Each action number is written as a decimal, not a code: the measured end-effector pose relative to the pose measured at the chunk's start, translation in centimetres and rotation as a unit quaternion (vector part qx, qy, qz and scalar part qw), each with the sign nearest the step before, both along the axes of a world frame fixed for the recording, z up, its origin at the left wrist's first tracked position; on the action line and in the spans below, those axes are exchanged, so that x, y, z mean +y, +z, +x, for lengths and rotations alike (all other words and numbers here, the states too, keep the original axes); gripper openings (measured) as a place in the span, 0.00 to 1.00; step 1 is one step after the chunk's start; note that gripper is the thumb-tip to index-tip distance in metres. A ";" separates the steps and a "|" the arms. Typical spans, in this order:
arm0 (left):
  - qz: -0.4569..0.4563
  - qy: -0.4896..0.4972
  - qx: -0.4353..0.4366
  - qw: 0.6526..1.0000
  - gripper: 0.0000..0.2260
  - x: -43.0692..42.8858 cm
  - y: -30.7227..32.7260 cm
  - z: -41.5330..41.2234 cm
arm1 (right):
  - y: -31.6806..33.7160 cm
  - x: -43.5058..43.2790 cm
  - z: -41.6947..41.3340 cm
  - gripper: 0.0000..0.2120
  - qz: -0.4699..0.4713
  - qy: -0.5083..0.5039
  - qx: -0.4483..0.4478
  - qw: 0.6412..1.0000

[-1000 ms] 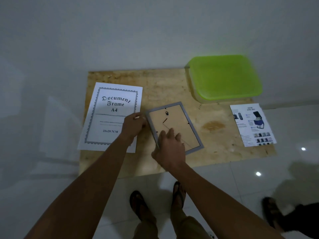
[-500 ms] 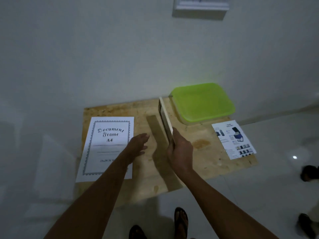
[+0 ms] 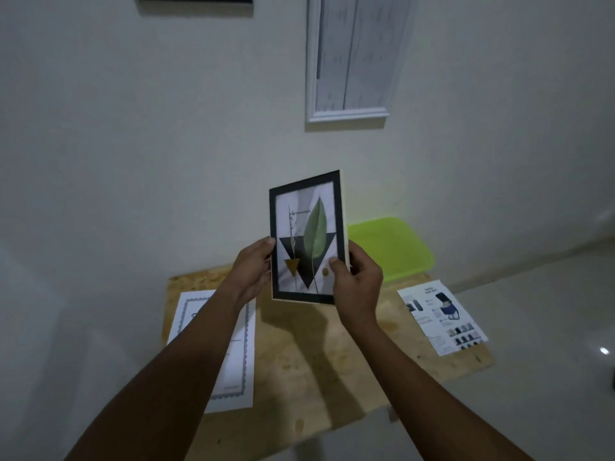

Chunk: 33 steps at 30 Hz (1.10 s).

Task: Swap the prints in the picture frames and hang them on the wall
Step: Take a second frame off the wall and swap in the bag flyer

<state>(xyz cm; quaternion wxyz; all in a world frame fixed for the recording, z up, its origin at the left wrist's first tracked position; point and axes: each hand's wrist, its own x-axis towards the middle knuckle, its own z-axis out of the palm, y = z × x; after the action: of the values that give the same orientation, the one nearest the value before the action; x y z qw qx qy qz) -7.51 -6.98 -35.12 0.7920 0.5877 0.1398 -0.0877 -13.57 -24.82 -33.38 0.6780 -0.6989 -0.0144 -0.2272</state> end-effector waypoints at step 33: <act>0.136 0.234 -0.277 0.922 0.17 -22.4 19.5 13.6 | 16.0 -23.6 21.2 0.13 0.074 0.130 -0.077 0.986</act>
<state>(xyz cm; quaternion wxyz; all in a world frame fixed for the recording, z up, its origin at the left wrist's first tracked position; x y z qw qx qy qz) 6.13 -29.42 -15.64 0.7092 0.6414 0.0596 0.2864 7.64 -48.40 -17.34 0.7485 -0.6195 -0.1401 -0.1906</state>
